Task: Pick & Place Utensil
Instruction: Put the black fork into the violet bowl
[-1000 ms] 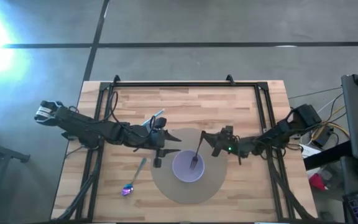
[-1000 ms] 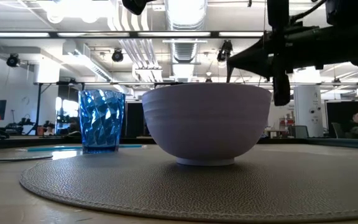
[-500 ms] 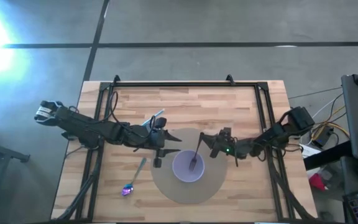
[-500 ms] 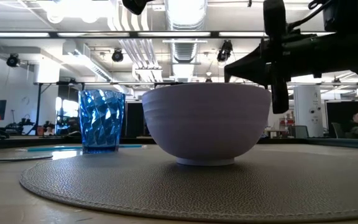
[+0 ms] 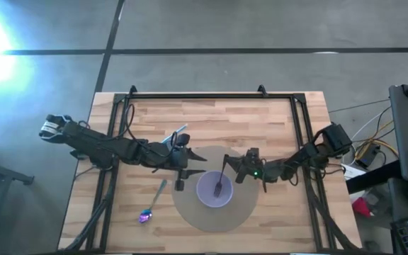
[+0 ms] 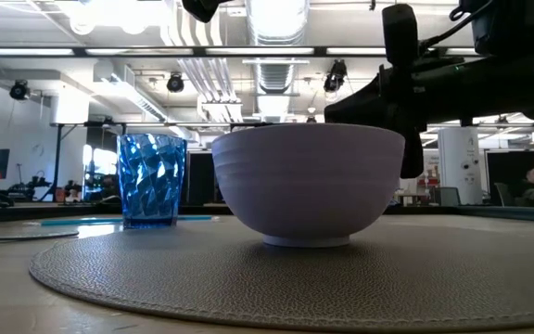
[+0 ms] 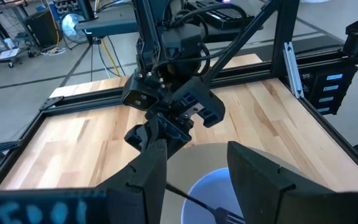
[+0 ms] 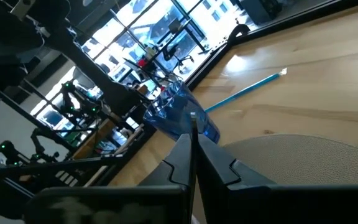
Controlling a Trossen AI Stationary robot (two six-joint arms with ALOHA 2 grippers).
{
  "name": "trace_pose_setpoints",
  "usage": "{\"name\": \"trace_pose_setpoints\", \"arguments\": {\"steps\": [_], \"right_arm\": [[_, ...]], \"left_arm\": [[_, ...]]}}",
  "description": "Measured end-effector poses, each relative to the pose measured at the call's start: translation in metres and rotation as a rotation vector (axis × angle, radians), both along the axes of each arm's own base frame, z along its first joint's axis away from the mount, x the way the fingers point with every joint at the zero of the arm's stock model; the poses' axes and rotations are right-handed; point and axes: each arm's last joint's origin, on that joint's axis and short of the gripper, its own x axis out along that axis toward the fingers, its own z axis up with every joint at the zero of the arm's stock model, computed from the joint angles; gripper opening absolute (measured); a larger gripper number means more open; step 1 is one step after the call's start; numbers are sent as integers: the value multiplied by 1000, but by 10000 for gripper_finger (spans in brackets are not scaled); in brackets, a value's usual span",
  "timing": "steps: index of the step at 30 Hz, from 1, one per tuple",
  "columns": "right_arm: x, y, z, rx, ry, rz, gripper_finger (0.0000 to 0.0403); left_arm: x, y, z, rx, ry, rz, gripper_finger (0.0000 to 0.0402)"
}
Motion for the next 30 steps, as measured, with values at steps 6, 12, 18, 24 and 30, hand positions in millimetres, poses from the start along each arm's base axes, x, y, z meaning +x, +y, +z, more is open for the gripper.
{"name": "trace_pose_setpoints", "arguments": {"steps": [6, 12, 18, 24, 30], "right_arm": [[1, 0, 0, -12, 6, 4, 8], [0, 0, -1, -23, 12, 5, 8], [0, 0, -1, -25, 14, 6, 10], [0, 0, -1, -32, 22, 9, 36], [0, 0, -1, -37, 23, 10, 63]], "left_arm": [[0, 0, 0, -8, 0, 2, 163], [0, 0, 0, -17, 0, 4, 163], [0, 0, 1, -17, -4, 4, 163], [0, 0, 1, -17, -3, 4, 163], [0, 0, 0, -16, -2, 4, 163]]}}
